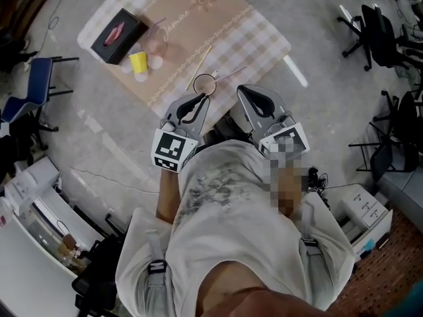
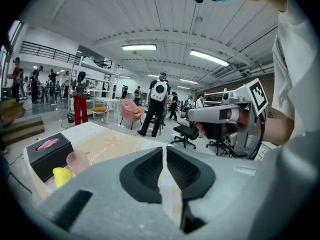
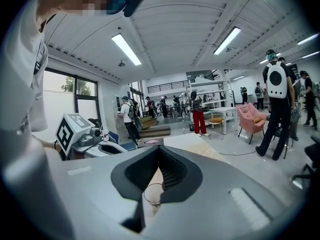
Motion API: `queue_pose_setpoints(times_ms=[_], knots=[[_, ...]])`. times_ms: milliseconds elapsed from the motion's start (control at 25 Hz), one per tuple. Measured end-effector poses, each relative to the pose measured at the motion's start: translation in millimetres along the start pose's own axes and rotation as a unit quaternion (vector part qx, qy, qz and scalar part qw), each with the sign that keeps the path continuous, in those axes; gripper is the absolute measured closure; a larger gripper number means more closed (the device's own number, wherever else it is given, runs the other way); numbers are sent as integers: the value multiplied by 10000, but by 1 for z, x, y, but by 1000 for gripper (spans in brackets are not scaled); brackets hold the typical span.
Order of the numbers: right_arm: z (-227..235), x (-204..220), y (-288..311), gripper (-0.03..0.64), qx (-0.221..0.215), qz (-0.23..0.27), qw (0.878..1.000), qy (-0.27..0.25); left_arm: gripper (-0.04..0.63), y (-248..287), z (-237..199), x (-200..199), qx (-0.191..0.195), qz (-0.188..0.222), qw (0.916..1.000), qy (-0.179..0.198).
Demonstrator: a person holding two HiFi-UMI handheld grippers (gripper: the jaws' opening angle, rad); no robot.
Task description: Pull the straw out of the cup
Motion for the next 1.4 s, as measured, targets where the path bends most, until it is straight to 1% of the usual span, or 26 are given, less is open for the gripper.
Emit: queue_pose_setpoints(times_ms=[520, 1080, 1400], knots=[[7, 10, 8, 607, 104, -210, 9997, 22, 549, 21, -12, 12, 185, -151, 9997, -52], [18, 23, 8, 606, 298, -311, 9990, 144, 511, 48, -17, 29, 392, -459, 9982, 45], [26, 27, 6, 606, 396, -349, 9983, 228, 502, 61, -18, 36, 448, -602, 9971, 101]])
Point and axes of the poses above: the fingertips, and each gripper's own axes: y forward along the fingers, z to its right, x out of its underside, the point moved 7 cm from there along -y, backward along the fingers, and after that the axes turned 4 degrees about y, right-handed, at the moved point
